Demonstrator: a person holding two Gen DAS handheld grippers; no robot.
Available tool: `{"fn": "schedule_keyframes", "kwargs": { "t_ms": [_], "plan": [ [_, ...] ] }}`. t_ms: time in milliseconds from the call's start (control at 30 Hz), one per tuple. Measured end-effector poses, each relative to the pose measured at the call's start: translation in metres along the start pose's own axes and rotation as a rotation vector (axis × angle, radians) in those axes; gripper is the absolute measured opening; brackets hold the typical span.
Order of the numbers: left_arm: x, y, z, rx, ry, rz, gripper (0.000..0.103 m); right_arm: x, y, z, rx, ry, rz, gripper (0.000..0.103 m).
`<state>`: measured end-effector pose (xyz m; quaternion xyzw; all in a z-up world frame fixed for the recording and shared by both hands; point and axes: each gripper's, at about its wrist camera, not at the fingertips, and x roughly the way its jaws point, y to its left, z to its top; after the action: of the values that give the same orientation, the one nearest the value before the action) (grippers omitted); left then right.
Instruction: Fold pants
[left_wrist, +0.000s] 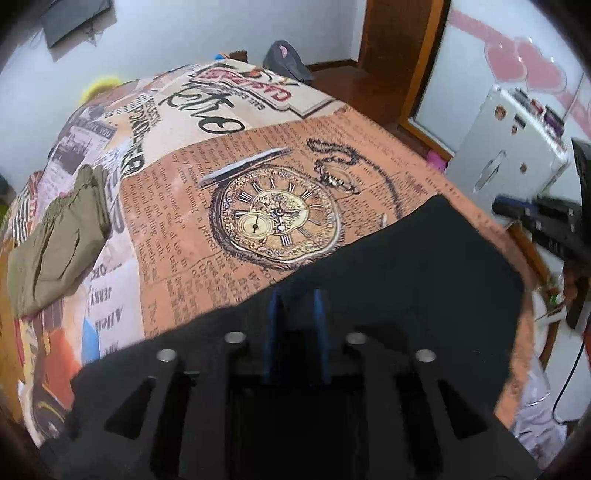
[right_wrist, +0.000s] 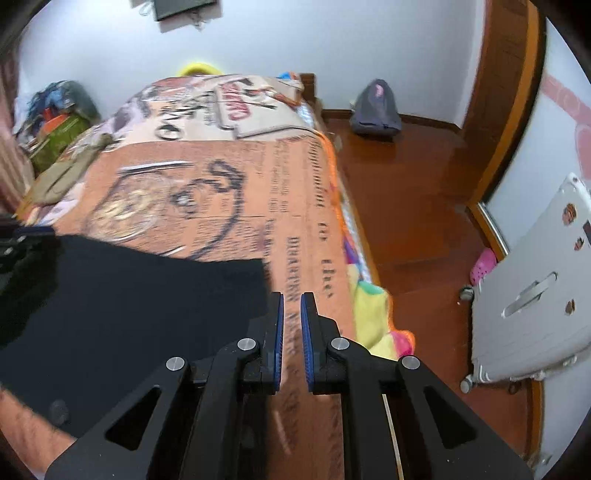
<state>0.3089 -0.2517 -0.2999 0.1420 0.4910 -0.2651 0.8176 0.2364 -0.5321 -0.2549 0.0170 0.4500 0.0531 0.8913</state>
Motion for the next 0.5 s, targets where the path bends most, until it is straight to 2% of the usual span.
{"fn": "schedule_keyframes", "kwargs": {
  "t_ms": [167, 233, 333, 400, 500],
  "plan": [
    [-0.030, -0.010, -0.024, -0.016, -0.024, -0.012, 0.037, -0.019, 0.039, -0.004, -0.032, -0.035, 0.133, 0.028],
    [-0.035, -0.016, -0.038, -0.024, -0.016, -0.015, 0.038, -0.020, 0.061, -0.009, -0.054, -0.040, 0.194, 0.032],
    [-0.036, -0.027, -0.061, -0.030, 0.009, -0.014, 0.038, -0.011, 0.085, -0.017, -0.088, -0.017, 0.233, 0.032],
    [-0.033, -0.034, -0.077, -0.041, 0.029, -0.019, 0.038, 0.004, 0.097, -0.029, -0.097, 0.030, 0.243, 0.032],
    [-0.038, -0.044, -0.093, -0.040, -0.003, 0.006, 0.042, 0.021, 0.100, -0.048, -0.096, 0.095, 0.235, 0.032]
  ]
}}
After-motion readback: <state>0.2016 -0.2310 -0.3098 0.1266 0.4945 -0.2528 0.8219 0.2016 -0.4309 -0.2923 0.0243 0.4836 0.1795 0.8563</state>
